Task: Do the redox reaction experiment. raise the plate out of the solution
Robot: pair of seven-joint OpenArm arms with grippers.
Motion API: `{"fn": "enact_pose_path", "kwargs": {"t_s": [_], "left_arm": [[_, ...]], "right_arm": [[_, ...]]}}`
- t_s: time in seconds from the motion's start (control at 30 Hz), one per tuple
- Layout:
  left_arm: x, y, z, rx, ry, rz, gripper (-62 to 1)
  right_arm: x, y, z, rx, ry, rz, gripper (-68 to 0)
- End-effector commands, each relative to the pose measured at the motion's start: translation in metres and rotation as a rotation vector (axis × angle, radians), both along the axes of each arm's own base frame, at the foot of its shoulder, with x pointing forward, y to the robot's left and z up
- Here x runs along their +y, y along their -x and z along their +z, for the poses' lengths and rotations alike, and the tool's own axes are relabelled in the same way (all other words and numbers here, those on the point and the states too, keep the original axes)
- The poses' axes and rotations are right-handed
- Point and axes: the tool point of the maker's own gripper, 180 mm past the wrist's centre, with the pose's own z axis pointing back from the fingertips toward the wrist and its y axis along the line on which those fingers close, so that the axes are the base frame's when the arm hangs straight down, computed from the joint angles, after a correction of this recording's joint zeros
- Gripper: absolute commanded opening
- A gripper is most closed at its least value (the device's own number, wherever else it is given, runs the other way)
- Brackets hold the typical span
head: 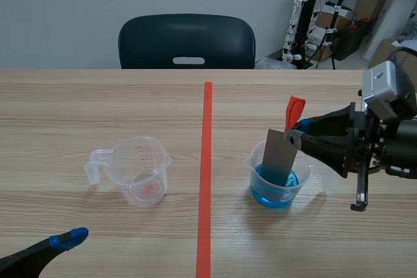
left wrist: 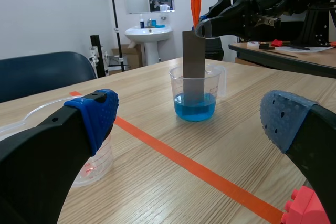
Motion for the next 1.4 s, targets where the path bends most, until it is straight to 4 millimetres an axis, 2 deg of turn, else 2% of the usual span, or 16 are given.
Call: {"fn": "enact_pose_path", "kwargs": {"t_s": [0.0,0.67,1.2,1.37], "left_arm": [[0.002,0.0,0.01,-0.043,0.036,0.001,-3.7],[0.002,0.0,0.01,-0.043,0.036,0.001,-3.7],[0.002,0.0,0.01,-0.043,0.036,0.001,-3.9],[0.002,0.0,0.01,-0.042,0.036,0.001,-3.9]], "right_arm": [[-0.003,-0.005,0.013,-0.03,-0.021,-0.003,-66.9],[-0.003,-0.006,0.016,-0.038,-0.031,-0.001,-66.9],[-0.001,-0.002,0.03,-0.056,-0.041,0.029,-66.9],[-0.002,-0.001,0.04,-0.064,-0.056,0.031,-66.9]]}}
